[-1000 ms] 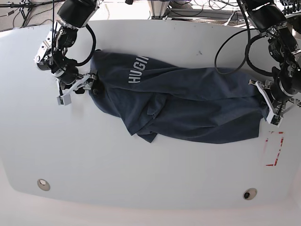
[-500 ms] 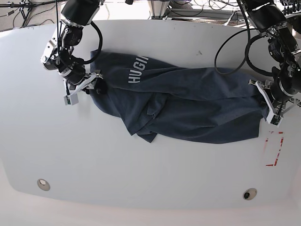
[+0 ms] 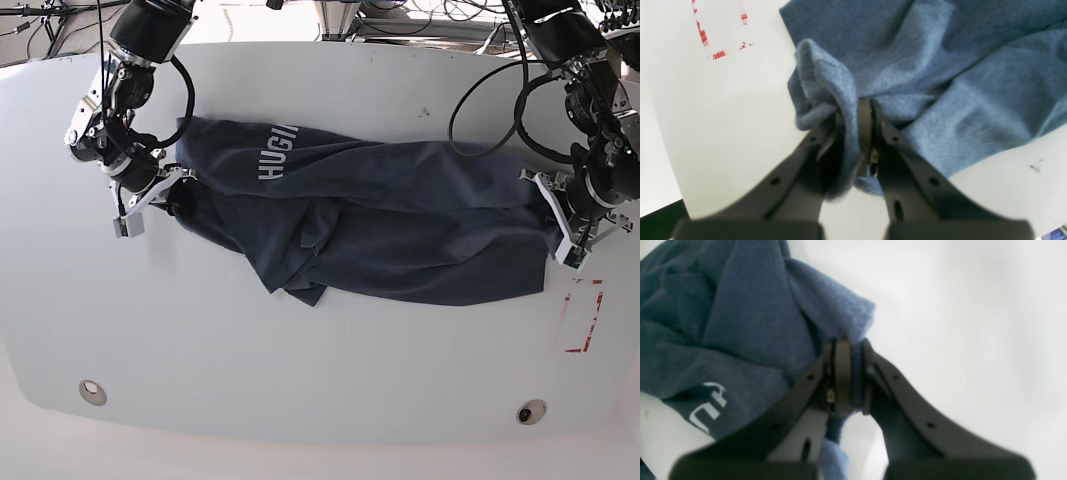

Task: Fold the T-shirt properly
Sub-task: 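Lift the shirt high with both grippers, stretching it between them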

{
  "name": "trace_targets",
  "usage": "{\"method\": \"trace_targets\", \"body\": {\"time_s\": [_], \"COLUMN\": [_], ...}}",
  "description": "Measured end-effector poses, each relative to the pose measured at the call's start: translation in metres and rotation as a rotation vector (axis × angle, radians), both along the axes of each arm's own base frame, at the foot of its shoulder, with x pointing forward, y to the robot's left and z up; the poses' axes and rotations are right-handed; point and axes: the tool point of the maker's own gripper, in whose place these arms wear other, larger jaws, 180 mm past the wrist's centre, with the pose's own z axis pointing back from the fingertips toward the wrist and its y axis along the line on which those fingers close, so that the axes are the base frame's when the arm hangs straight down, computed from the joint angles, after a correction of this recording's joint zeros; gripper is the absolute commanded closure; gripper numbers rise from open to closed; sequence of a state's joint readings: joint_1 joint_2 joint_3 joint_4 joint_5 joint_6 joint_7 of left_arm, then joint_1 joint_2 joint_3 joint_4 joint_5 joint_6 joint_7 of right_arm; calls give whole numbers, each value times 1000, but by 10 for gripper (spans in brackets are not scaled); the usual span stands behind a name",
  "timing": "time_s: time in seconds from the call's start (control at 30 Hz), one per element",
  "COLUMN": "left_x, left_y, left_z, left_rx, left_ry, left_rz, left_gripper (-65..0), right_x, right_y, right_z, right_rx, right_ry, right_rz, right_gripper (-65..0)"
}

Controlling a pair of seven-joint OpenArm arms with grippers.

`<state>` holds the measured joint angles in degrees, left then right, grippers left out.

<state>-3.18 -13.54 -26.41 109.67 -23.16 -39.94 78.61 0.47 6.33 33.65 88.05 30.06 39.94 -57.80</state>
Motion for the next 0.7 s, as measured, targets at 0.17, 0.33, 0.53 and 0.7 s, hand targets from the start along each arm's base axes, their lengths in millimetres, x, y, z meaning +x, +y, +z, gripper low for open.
{"method": "trace_targets", "body": {"time_s": [0.17,0.33,0.53,0.7], "left_x": [8,27,42,51], "left_y": [1,-4,-20,-28], "left_z": [9,32,62,84], "left_rx": [4,-16,-77,-117], "left_ry": [-22,-103,-208,-272], "left_rz": [3,-10,-72,-127], "left_gripper": [0,0,0,0], "right_x": [6,20,44,71], "right_y": [-14,-30,-55,-69], "right_z": [22,47,78,102], "right_rx": [-76,-141,-219,-260], "right_ry": [-42,-95,-155,-190], "right_rz": [14,24,19,38], "right_gripper": [0,0,0,0]}}
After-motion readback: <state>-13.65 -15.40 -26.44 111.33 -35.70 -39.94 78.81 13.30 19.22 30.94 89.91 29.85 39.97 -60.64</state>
